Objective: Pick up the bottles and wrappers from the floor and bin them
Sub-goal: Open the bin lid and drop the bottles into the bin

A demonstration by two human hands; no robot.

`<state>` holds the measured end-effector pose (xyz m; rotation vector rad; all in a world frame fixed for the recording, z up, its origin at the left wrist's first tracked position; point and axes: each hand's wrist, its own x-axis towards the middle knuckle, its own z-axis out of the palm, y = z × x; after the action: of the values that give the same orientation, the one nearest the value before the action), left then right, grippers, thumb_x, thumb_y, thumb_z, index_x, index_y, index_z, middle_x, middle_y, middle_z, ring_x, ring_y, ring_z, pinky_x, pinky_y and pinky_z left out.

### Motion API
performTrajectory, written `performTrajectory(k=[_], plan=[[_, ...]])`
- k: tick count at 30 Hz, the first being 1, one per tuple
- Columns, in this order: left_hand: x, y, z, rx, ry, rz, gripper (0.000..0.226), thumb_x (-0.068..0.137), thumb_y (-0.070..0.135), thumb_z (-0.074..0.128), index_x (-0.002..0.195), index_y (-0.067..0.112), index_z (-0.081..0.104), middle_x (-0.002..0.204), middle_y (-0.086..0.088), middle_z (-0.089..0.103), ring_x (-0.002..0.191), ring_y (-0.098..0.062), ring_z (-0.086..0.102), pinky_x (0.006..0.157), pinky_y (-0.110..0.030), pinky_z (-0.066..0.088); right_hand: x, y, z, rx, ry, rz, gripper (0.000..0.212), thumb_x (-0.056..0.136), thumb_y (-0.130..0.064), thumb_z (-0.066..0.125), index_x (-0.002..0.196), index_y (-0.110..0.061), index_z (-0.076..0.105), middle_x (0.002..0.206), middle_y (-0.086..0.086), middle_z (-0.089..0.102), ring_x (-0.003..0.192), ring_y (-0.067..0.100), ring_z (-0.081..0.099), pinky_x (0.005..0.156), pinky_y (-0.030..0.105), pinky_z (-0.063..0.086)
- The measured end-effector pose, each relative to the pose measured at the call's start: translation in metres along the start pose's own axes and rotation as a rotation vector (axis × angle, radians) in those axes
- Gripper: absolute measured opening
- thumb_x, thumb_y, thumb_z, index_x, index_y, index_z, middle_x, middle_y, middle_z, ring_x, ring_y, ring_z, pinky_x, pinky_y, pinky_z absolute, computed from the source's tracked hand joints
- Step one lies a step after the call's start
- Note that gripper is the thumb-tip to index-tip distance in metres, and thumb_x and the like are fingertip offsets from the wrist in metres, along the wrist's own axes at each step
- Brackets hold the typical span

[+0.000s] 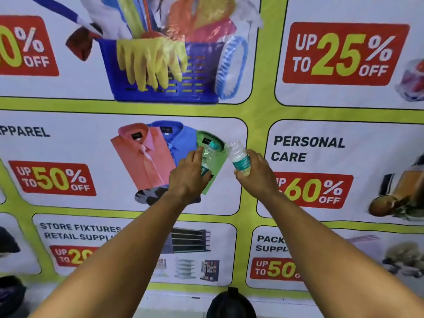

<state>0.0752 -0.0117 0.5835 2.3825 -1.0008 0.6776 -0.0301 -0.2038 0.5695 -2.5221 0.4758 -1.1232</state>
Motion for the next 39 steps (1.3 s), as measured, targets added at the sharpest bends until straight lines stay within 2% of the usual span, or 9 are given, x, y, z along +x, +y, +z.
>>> performTrajectory(k=[5,11,16,20,24,26,33,39], plan=[[-0.001,-0.039,0.005,0.003,-0.019,0.036,0.073,0.088,0.05,0.055,0.147,0.025,0.021,0.138,-0.005,0.045,0.11,-0.034,0.052,0.071,-0.048,0.053,0.0,-0.019,0.025,-0.026,-0.013,-0.018,0.067,0.081,-0.037,0.072,0.137,-0.02,0.04,0.126,0.006,0.055,0.111,0.029,0.054,0.079,0.037,0.049],[-0.016,-0.075,0.046,-0.037,-0.07,0.044,0.073,0.087,0.049,0.058,0.147,0.025,0.022,0.134,-0.007,0.047,0.109,-0.036,0.052,0.067,-0.047,0.049,-0.027,-0.022,0.073,0.011,0.008,0.053,0.065,0.081,-0.038,0.072,0.136,-0.02,0.043,0.127,0.004,0.056,0.111,0.027,0.055,0.082,0.037,0.051],[-0.039,-0.098,0.1,-0.072,-0.115,0.027,0.072,0.085,0.046,0.062,0.144,0.025,0.026,0.13,-0.008,0.05,0.104,-0.039,0.055,0.068,-0.051,0.051,-0.057,0.008,0.118,-0.047,-0.054,0.095,0.068,0.082,-0.038,0.072,0.139,-0.018,0.041,0.131,0.006,0.055,0.115,0.028,0.054,0.088,0.041,0.051],[-0.061,-0.119,0.143,-0.104,-0.136,-0.046,0.072,0.086,0.045,0.062,0.144,0.025,0.025,0.13,-0.008,0.051,0.102,-0.038,0.058,0.068,-0.05,0.052,-0.073,0.034,0.154,-0.023,-0.05,0.201,0.065,0.08,-0.038,0.073,0.135,-0.022,0.042,0.127,0.005,0.056,0.108,0.027,0.057,0.083,0.043,0.054],[-0.077,-0.144,0.185,-0.093,-0.196,-0.09,0.073,0.087,0.046,0.062,0.145,0.025,0.023,0.13,-0.007,0.05,0.1,-0.036,0.06,0.068,-0.048,0.051,-0.09,0.061,0.194,-0.039,-0.111,0.259,0.061,0.078,-0.037,0.074,0.129,-0.025,0.044,0.121,0.004,0.059,0.103,0.027,0.059,0.076,0.035,0.049],[-0.079,-0.156,0.204,-0.102,-0.216,-0.12,0.074,0.087,0.045,0.063,0.146,0.025,0.023,0.131,-0.007,0.05,0.097,-0.035,0.062,0.067,-0.045,0.051,-0.097,0.075,0.212,-0.039,-0.141,0.284,0.059,0.077,-0.037,0.074,0.127,-0.026,0.044,0.119,0.003,0.059,0.102,0.027,0.058,0.075,0.035,0.05],[-0.087,-0.173,0.248,-0.108,-0.271,-0.153,0.076,0.087,0.048,0.064,0.145,0.026,0.02,0.13,-0.004,0.053,0.099,-0.028,0.062,0.07,-0.045,0.055,-0.112,0.11,0.234,-0.108,-0.203,0.344,0.058,0.079,-0.037,0.074,0.128,-0.024,0.045,0.118,0.004,0.059,0.104,0.028,0.058,0.077,0.039,0.05],[-0.082,-0.177,0.28,-0.081,-0.305,-0.172,0.076,0.088,0.047,0.063,0.146,0.024,0.019,0.132,-0.006,0.052,0.099,-0.03,0.062,0.071,-0.045,0.056,-0.112,0.135,0.263,-0.121,-0.255,0.384,0.062,0.081,-0.035,0.075,0.133,-0.019,0.045,0.12,0.007,0.058,0.106,0.029,0.057,0.081,0.04,0.051]])
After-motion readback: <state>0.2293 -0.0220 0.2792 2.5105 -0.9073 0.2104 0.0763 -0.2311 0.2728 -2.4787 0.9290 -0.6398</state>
